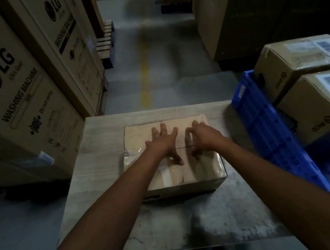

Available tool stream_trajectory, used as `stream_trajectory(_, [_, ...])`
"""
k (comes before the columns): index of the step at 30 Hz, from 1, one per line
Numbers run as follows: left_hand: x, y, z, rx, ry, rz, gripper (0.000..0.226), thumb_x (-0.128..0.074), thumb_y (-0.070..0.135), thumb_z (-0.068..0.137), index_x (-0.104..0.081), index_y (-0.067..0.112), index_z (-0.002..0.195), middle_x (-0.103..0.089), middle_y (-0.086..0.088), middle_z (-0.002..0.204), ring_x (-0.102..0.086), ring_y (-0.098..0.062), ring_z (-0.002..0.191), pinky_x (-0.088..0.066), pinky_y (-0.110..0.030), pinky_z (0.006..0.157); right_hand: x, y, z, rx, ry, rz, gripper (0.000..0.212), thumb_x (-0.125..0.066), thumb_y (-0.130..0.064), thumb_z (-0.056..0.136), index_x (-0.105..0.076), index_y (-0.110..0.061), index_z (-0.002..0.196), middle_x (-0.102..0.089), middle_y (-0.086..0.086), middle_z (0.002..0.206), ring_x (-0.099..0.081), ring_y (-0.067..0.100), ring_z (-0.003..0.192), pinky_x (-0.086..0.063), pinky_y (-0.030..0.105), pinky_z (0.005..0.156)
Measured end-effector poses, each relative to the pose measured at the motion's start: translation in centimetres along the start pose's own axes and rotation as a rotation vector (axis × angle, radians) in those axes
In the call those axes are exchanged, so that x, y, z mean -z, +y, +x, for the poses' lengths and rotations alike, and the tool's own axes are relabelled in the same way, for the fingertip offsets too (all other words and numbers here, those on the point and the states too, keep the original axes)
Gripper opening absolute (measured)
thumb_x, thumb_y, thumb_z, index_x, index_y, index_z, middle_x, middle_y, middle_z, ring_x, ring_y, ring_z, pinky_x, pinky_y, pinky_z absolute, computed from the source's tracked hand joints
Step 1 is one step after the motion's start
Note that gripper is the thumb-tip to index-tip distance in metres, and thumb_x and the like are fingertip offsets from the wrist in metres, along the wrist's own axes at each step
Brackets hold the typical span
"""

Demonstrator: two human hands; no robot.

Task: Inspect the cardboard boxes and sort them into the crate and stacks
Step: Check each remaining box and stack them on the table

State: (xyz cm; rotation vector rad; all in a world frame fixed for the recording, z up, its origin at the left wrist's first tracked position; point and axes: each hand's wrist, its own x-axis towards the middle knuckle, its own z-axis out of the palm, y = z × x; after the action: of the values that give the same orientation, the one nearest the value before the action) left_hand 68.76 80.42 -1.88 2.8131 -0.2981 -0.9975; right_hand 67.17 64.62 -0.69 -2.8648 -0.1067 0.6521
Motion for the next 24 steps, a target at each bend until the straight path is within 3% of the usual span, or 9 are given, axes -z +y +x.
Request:
stream_trajectory(4, [0.1,0.4,-0.6,-0.04,-0.015,0.03,0.133,-0.087,0.049,0.067,0.008,0.033,0.158,0.026,-0.007,0.163,0.021,-0.041,0.149,-0.012,-0.066,0.119,0.1,0.3,-1.5,0.02,-0.03,-0.018,0.08,-0.089,-0.039,0.069,-0.052,-0.028,0.138,-0.047,0.004,0.136,-0.049,0.024,0.116,-0.052,0.046,0.094])
stream_trajectory(9, [-2.2,1.8,-1.2,-0.068,-0.069,0.094,0.134,-0.09,0.044,0.066,0.008,0.036,0.158,0.029,-0.008,0.162,0.023,-0.044,0.147,-0.016,-0.067,0.117,-1.9,0.2,-3.5,0.048,-0.095,-0.138,0.109,-0.089,-0.042,0.069,-0.026,-0.032,0.157,-0.033,0.006,0.155,-0.035,0.031,0.14,-0.046,0.05,0.101])
stream_trajectory(14, [-2.1,1.6,-1.8,-0.085,-0.061,0.101,0.133,-0.089,0.044,0.066,0.007,0.034,0.158,0.028,-0.008,0.163,0.022,-0.045,0.147,-0.018,-0.067,0.117,-1.4,-0.1,-4.5,0.038,-0.076,-0.154,0.09,-0.089,-0.04,0.071,-0.044,-0.025,0.148,-0.044,0.006,0.145,-0.048,0.028,0.129,-0.051,0.047,0.097])
stream_trajectory(18, [-3.7,1.2,-3.1,-0.136,-0.067,0.157,0.126,-0.085,0.045,0.072,0.005,0.031,0.159,0.024,-0.009,0.164,0.016,-0.046,0.149,-0.019,-0.066,0.116,-3.0,-0.8,-5.4,0.023,-0.076,-0.171,0.086,-0.087,-0.034,0.074,-0.045,-0.027,0.149,-0.04,0.008,0.155,-0.045,0.031,0.137,-0.049,0.047,0.099])
stream_trajectory(22, [-3.9,1.0,-3.5,-0.147,-0.073,0.153,0.125,-0.084,0.046,0.073,0.006,0.033,0.158,0.024,-0.008,0.164,0.016,-0.045,0.149,-0.018,-0.066,0.116,-2.5,-1.1,-5.9,0.003,-0.052,-0.151,0.071,-0.088,-0.036,0.071,-0.059,-0.027,0.135,-0.054,0.005,0.137,-0.058,0.027,0.12,-0.054,0.043,0.087])
stream_trajectory(24, [-3.4,1.1,-3.7,-0.155,-0.071,0.156,0.122,-0.084,0.045,0.074,0.003,0.032,0.159,0.022,-0.009,0.165,0.014,-0.045,0.149,-0.019,-0.063,0.118,-2.2,-1.3,-6.0,0.011,-0.056,-0.148,0.072,-0.088,-0.038,0.073,-0.057,-0.026,0.137,-0.056,0.005,0.137,-0.059,0.026,0.12,-0.053,0.041,0.087])
